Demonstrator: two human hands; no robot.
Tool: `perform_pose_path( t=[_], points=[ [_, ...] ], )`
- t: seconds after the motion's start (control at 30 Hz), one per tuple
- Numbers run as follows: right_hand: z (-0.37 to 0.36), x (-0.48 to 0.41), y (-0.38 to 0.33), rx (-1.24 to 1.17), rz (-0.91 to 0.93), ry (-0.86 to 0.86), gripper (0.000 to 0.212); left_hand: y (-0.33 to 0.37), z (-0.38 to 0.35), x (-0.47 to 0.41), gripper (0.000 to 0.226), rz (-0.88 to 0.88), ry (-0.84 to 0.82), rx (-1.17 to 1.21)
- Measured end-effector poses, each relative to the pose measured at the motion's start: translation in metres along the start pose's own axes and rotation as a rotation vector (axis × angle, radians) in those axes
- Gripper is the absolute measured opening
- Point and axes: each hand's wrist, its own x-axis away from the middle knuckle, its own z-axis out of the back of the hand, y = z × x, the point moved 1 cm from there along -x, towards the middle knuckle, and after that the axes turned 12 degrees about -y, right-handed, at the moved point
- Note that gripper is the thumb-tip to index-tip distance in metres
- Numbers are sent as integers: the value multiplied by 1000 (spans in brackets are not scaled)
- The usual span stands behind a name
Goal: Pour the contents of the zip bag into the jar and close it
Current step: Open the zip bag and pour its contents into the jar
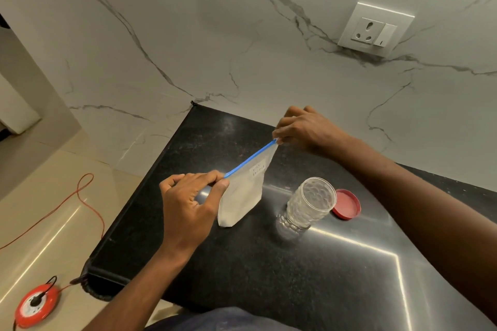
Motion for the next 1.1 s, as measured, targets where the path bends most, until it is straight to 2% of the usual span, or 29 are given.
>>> perform_pose_path(
  t=[0.13, 0.23, 0.33, 0.4, 0.47, 0.5, 0.6, 0.77, 0.9, 1.1],
  points=[
    [-5, -4, 5, 19, -28, -10, 28, 7, 1, -5, 36, -10, -33, 26],
    [-6, 0, -5, -114, -135, 54, 30, 5, 12, -9, 38, 17, -152, 225],
    [-15, 15, -30, -542, -374, 263, 37, 2, 24, -25, 32, 105, -224, 306],
    [-24, 22, -56, -1023, -480, 360, 23, -1, 23, -46, 23, 193, -312, 265],
    [-31, 21, -81, -1458, -529, 368, 21, -1, 17, -69, 21, 309, -472, 336],
    [-34, 18, -92, -1601, -545, 344, 21, 0, 13, -80, 24, 363, -557, 365],
    [-39, 4, -112, -1871, -578, 319, 25, 4, 7, -101, 23, 428, -710, 425],
    [-40, -6, -115, -1971, -589, 378, 20, 5, 3, -107, 15, 445, -716, 535],
    [-42, -6, -114, -1967, -622, 346, 25, 5, 0, -103, 15, 458, -725, 546],
    [-45, -7, -115, -1988, -620, 302, 17, 3, -4, -97, 16, 491, -684, 565]
  ],
)
